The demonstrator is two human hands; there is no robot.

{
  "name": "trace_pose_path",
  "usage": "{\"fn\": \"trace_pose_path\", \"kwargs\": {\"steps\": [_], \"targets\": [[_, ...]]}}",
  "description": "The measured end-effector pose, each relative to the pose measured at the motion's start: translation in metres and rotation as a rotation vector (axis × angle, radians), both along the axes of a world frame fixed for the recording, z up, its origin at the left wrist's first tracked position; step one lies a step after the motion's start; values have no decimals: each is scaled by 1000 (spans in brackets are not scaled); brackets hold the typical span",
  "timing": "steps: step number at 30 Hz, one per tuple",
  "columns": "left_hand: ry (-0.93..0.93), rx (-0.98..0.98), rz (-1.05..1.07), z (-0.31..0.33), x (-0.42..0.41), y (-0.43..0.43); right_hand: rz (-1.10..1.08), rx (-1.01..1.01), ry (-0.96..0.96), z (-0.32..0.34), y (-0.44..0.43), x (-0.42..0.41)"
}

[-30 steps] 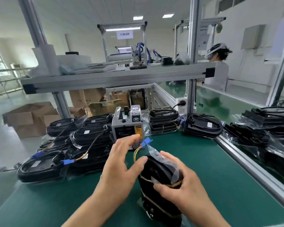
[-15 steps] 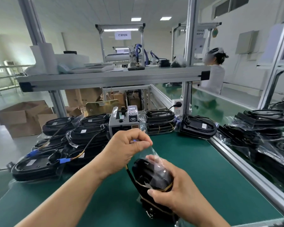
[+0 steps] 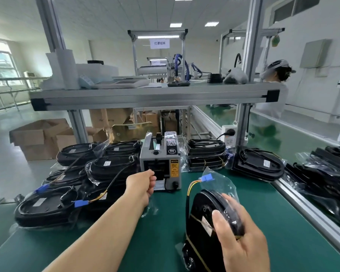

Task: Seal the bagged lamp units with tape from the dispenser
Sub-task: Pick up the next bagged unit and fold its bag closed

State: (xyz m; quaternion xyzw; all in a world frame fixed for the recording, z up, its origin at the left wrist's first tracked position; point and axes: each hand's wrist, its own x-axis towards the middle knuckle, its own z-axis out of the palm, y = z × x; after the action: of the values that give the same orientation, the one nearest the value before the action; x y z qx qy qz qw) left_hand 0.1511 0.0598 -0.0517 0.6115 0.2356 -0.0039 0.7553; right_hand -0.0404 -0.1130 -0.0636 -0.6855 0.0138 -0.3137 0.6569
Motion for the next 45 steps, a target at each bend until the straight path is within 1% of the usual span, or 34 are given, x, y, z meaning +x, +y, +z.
{"fn": "trace_pose_path", "kwargs": {"steps": [6, 9, 11, 14, 17, 18, 20, 22, 24, 27, 31, 33, 35, 39, 41, 45], "targets": [[165, -173, -49, 3, 31, -12, -24, -120, -69, -4, -1, 4], [185, -291, -22, -3, 44, -13, -38, -162, -97, -4, -2, 5], [190, -333, 21, -5, 53, -12, -38, -175, -100, -7, -5, 7], [163, -327, 106, -13, 63, -15, -32, -192, -100, -10, -6, 7], [47, -249, 106, -18, 66, -24, -4, -191, -79, -14, -8, 8], [37, -227, 139, -17, 65, -26, 23, -189, -55, -14, -9, 8], [64, -188, 269, -12, 57, -29, 84, -178, 11, -10, -9, 6], [44, -162, 321, -4, 43, -30, 68, -138, 58, -5, -8, 4], [-44, -99, 274, 0, 28, -32, 41, -109, 103, -3, -9, 5], [-174, -29, 152, 6, -12, -26, 69, -90, 141, 2, -7, 8], [-356, 45, -84, 16, -74, -17, 59, -39, 72, 2, 1, 8], [-409, 0, -190, 26, -103, -17, 24, -80, 10, 1, 6, 8], [-426, -23, -294, 38, -125, -19, -27, -140, -48, 0, 8, 7], [-424, 54, -452, 48, -147, -22, -109, -191, -101, 0, 13, 6], [-420, 86, -501, 52, -151, -22, -112, -196, -107, -1, 15, 6], [-439, 107, -534, 57, -154, -24, -113, -173, -112, -2, 19, 5]]}}
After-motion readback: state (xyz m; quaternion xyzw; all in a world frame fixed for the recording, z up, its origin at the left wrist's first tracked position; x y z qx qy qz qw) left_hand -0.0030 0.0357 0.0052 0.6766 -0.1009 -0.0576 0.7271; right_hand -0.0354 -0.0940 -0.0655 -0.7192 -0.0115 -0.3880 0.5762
